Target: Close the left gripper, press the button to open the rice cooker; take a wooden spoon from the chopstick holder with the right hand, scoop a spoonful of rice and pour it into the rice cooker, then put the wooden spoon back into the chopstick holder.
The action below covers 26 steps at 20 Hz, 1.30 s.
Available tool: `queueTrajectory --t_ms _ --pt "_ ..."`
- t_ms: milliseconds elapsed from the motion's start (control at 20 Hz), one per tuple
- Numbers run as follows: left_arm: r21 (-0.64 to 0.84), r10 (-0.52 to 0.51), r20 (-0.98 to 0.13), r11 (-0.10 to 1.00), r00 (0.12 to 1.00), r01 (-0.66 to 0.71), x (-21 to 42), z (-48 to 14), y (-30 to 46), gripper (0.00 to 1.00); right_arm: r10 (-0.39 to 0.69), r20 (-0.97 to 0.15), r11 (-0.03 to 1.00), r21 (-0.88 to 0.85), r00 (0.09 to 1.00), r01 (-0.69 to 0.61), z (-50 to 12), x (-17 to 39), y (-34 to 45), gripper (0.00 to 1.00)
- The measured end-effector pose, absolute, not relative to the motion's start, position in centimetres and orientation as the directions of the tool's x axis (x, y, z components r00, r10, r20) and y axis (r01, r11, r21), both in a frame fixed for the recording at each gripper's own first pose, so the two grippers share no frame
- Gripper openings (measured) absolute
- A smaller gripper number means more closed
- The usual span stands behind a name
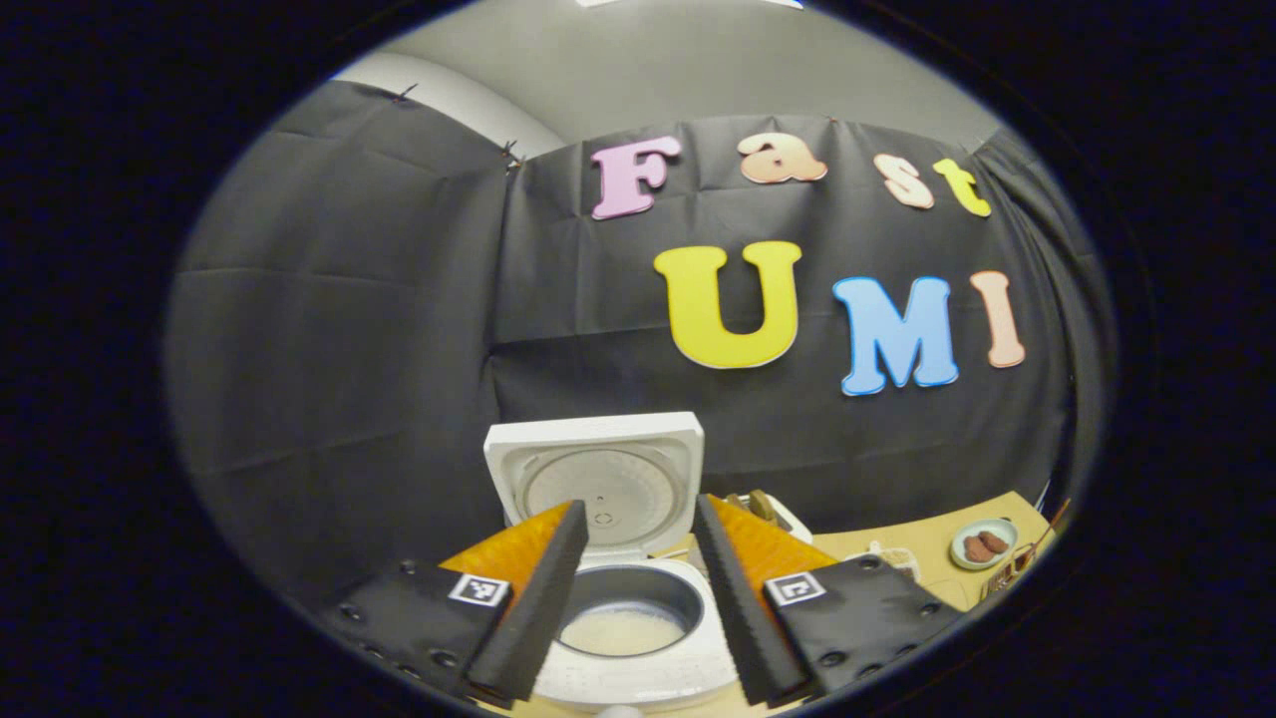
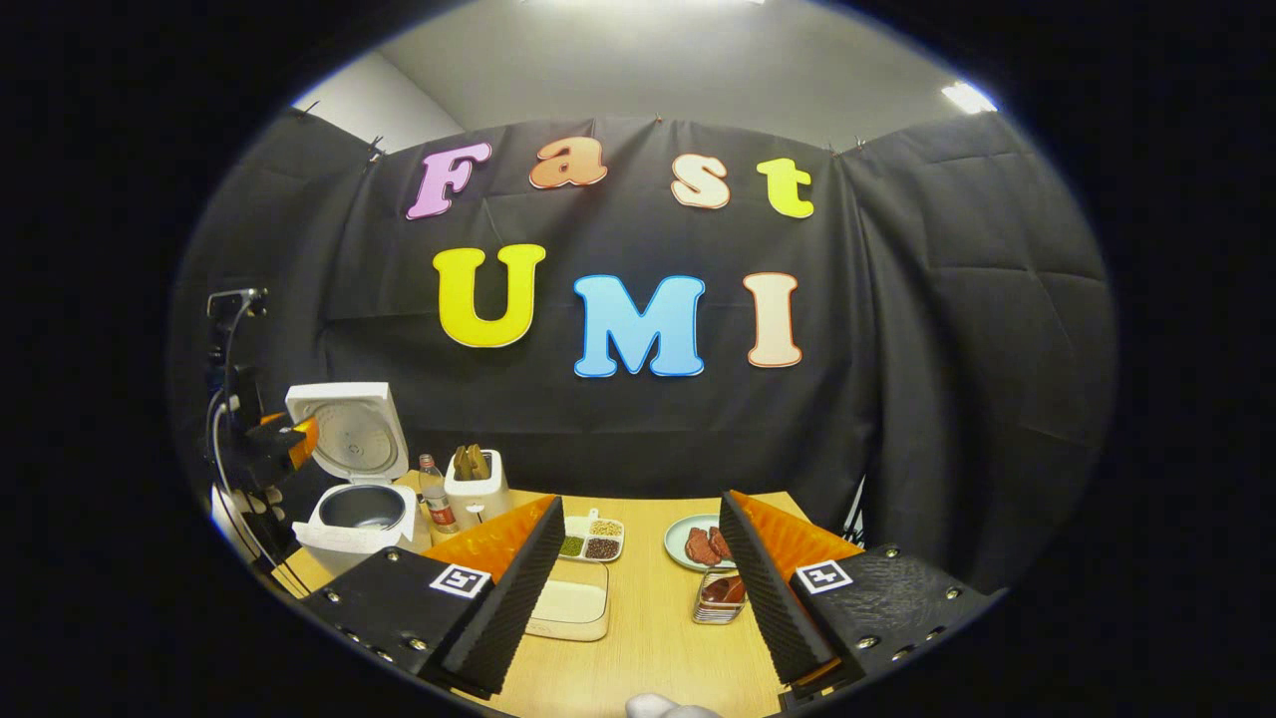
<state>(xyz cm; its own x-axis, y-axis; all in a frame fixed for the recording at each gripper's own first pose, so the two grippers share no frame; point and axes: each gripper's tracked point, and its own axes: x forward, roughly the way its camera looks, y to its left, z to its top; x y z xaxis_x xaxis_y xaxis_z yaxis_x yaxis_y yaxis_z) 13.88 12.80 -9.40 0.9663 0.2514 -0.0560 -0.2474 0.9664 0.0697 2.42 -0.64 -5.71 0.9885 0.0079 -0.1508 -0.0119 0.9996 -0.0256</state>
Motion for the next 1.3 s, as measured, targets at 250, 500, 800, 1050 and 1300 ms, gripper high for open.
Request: queueTrajectory --t_ms 250,500,800,1050,1300 --pt "0.030 0.197 0.007 0.980 0.980 -0.197 9.1 -5.3 10.1 1.00 -0.012 -0.131 1.000 -0.020 0.991 0.009 -6.2 2.7 -1.4 0.95" --pt "-0.004 0.111 -0.005 0.994 0.994 -0.111 3.4 -3.9 6.5 1.00 -0.052 -0.147 0.998 0.016 0.988 0.055 -8.5 2.7 -3.1 0.95" --pt "-0.019 0.025 -0.030 1.000 0.999 -0.025 0.3 -3.8 4.0 0.99 -0.107 -0.214 0.992 0.034 0.971 0.117 -12.9 2.1 -5.4 0.96" --pt "-0.011 0.044 -0.025 0.999 0.999 -0.044 -0.4 -2.9 3.9 0.96 -0.142 -0.256 0.986 0.051 0.956 0.160 -17.3 3.6 -7.7 0.96" --pt "-0.025 0.047 -0.022 0.999 0.999 -0.048 -0.9 -1.7 2.6 0.99 -0.151 -0.334 0.969 0.138 0.930 0.207 -23.8 7.9 -10.9 0.96"
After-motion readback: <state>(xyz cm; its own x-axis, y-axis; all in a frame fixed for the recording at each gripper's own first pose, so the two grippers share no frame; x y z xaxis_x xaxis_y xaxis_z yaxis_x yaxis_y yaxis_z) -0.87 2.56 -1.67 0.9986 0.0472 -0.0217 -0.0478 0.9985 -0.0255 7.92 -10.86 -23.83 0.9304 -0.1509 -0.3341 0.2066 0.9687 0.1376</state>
